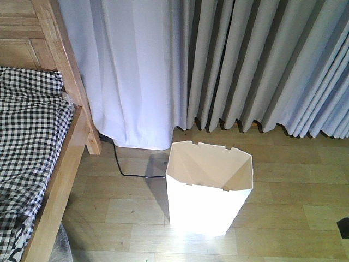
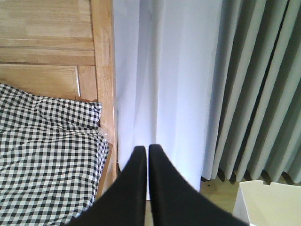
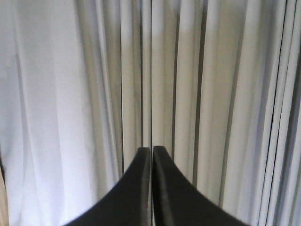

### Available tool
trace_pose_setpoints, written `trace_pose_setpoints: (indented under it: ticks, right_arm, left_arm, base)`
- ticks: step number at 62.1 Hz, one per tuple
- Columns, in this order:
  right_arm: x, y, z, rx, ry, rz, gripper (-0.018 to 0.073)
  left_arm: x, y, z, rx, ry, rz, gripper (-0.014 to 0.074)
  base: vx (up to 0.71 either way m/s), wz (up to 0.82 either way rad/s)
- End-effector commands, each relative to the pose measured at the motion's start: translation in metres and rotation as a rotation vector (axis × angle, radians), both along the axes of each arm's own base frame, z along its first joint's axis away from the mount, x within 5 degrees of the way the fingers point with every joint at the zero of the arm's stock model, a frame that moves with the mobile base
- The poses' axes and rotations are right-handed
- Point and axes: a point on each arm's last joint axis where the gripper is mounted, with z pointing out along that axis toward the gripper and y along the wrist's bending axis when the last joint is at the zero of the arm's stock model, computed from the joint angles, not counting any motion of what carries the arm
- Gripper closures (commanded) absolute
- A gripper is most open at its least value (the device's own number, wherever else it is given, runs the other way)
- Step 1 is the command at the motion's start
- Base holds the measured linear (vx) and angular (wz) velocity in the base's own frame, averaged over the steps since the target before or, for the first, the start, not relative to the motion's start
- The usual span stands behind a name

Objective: Move trash bin to bedside with robot

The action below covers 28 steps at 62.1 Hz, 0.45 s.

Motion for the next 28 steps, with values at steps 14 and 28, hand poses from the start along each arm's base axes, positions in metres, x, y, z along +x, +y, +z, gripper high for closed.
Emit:
trace_pose_setpoints:
  ticks: [14,28]
  right_arm:
    - [-0.0006,0.0006,0.0006,-0.013,-0.064,0.006,0.057]
    - [-0.0006,0.0006,0.0006,-0.013,-0.064,0.006,0.057]
  left_arm:
    - [0.0011,0.0,-0.003,-0.012,-0.051,0.001,0.0602]
    - [0.0011,0.0,-0.003,-0.012,-0.051,0.001,0.0602]
  base:
    - [0.0,0.0]
    - [0.0,0.0]
